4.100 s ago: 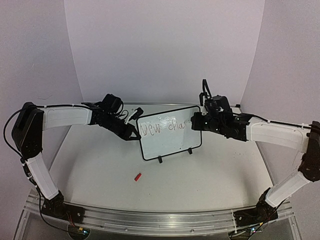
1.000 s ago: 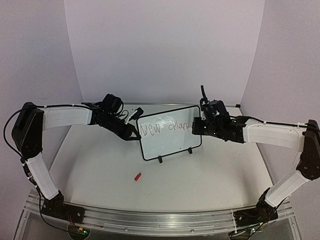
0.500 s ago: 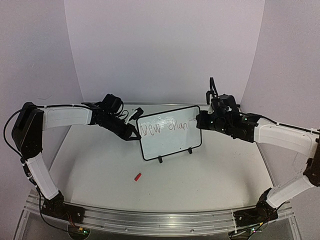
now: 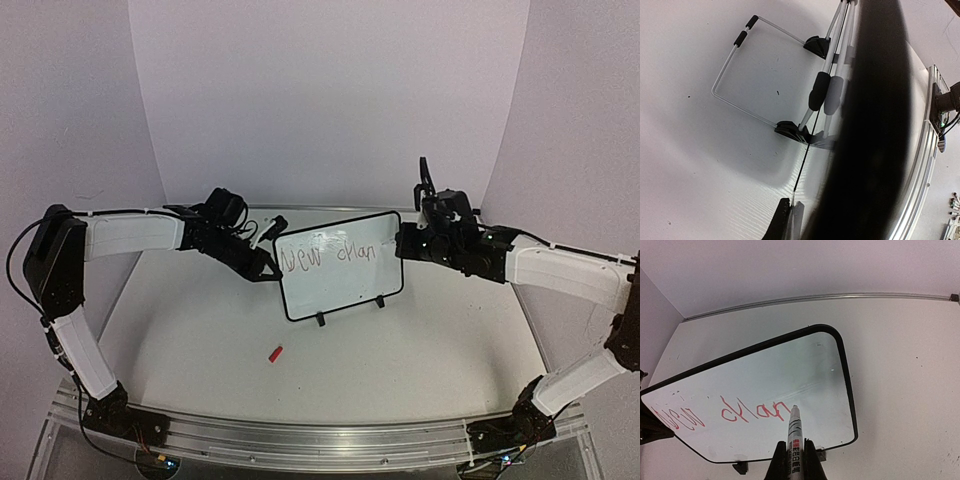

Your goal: Write a sentence on the whiteboard

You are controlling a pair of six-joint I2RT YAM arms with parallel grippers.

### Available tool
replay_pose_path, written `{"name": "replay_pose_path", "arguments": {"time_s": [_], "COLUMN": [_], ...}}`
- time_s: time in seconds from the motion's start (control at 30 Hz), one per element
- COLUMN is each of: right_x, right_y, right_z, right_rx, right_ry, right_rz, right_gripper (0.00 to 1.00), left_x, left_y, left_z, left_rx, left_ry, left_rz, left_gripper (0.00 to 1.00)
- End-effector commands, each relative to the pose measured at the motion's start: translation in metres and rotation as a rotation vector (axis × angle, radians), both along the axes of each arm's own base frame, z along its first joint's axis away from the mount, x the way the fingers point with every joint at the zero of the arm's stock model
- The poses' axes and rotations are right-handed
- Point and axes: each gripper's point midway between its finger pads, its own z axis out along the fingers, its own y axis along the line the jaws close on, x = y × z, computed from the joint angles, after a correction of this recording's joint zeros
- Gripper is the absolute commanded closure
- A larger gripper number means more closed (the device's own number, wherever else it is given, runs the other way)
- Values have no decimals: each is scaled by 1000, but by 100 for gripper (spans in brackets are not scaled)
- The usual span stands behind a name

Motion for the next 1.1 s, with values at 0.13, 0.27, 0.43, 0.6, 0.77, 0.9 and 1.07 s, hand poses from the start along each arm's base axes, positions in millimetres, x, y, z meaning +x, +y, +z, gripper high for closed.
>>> {"name": "replay_pose_path", "arguments": {"time_s": [0.13,0.27,0.43,0.6,0.77,0.9,1.07], "right_x": [13,17,20,22,23,22,18], "right_y": [1,3,5,8,13,17,13], "right_z": [1,3,7,9,-3,-11,-20], "right_rx": [-10,-6,-1,3,-2,1,-3], "right_ry": [-6,-16,-29,-33,-5,17,36], "right_rz": [-14,-13,-11,-3,13,29,20], "right_gripper": [100,100,100,100,100,100,100], "left_x": [2,2,2,2,2,2,3], "left_y": [-4,-3,-4,-4,-4,-4,-4], "left_z": [14,13,13,13,14,14,14], "left_rx": [11,13,13,12,13,12,13], "left_ry": [-43,-42,-41,-42,-45,-44,-45], "left_rz": [-4,-4,-4,-5,-4,-4,-3], "left_gripper": [100,100,100,100,100,100,100]}}
